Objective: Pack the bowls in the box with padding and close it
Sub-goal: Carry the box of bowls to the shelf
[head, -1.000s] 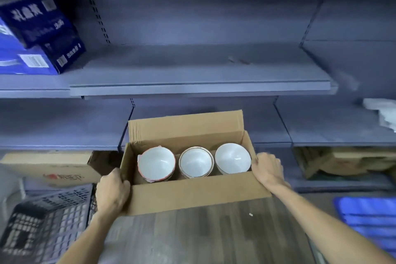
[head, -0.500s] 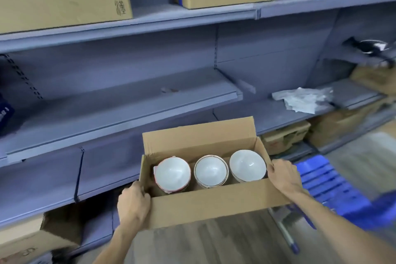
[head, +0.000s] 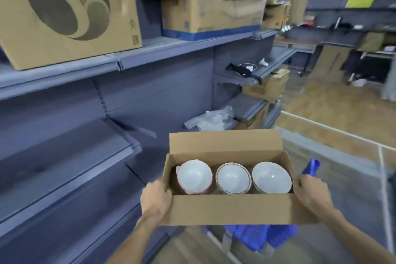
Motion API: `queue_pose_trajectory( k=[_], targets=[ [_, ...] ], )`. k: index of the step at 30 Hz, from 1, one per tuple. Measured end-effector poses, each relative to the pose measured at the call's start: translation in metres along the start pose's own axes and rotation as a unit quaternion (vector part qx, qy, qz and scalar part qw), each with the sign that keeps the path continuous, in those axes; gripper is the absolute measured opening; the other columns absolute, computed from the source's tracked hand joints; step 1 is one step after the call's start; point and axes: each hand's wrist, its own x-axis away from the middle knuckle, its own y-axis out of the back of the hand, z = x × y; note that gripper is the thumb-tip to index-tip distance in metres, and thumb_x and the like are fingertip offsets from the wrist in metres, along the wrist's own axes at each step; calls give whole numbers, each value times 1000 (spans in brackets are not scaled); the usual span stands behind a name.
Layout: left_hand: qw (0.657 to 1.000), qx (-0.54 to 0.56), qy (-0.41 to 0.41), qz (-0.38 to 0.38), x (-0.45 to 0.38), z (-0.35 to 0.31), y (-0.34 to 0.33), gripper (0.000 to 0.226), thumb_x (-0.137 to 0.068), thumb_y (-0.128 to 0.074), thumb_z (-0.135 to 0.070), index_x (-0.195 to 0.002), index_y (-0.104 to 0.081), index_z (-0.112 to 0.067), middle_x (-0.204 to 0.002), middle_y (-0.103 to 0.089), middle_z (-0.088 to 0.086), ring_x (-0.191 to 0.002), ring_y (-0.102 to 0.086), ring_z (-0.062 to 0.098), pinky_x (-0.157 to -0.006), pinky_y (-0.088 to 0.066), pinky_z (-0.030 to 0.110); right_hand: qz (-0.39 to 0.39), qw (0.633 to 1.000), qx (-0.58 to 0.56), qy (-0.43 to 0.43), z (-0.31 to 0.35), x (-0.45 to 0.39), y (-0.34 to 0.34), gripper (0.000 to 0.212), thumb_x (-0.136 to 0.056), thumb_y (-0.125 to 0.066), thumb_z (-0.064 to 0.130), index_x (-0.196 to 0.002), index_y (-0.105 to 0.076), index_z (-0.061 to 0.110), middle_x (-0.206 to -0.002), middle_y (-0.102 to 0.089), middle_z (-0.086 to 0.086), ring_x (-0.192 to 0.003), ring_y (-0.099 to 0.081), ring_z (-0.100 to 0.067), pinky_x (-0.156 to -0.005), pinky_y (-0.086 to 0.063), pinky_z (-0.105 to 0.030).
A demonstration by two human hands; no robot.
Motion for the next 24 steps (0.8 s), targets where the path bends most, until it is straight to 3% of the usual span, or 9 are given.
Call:
queue_pose_trajectory(
  k=[6,10,13,20,24],
  targets=[
    [999,-10,-37,1,-88,-78,-27,8,-82,-50,-10,-88,-54,-8,-94,-66,16,-87,-60,41,-73,-52,40,-11,999,-15,-49,-10,-82,22,35,-97,-45,15,-63,-40,10,-79,-55,-17,-81,-57,-40,-66,-42,-38],
    [999,-17,-34,0,-143,-103,-39,9,-85,-51,-11,-91,-57,-8,-96,-66,17,-89,-62,41,-75,-52,41,-9,999,-18,-47,5,-134,21,34,-99,-47,19,-75,-63,1,-86,-69,-24,-90,-66,-44,-71,-47,-40],
    [1000,-14,-23,-5,-184,-110,-47,8,-87,-51,-11,-91,-58,-8,-96,-67,18,-89,-62,41,-74,-50,41,-9,999,-16,-33,27,-173,14,35,-98,-47,20,-69,-58,5,-82,-70,-23,-84,-65,-44,-73,-50,-41],
    [997,40,57,-32,-287,-106,-68,10,-88,-54,-8,-92,-62,-4,-100,-67,23,-94,-61,46,-72,-41,40,2,1000,7,16,102,-265,-14,27,-96,-50,20,-77,-62,5,-87,-72,-22,-85,-67,-44,-68,-49,-40],
    [989,66,122,-42,-330,-105,-79,15,-92,-54,-10,-101,-65,-4,-101,-67,21,-94,-63,43,-77,-50,45,15,999,5,33,147,-319,-32,24,-94,-52,22,-74,-53,9,-89,-71,-23,-87,-66,-46,-65,-44,-38]
  ],
)
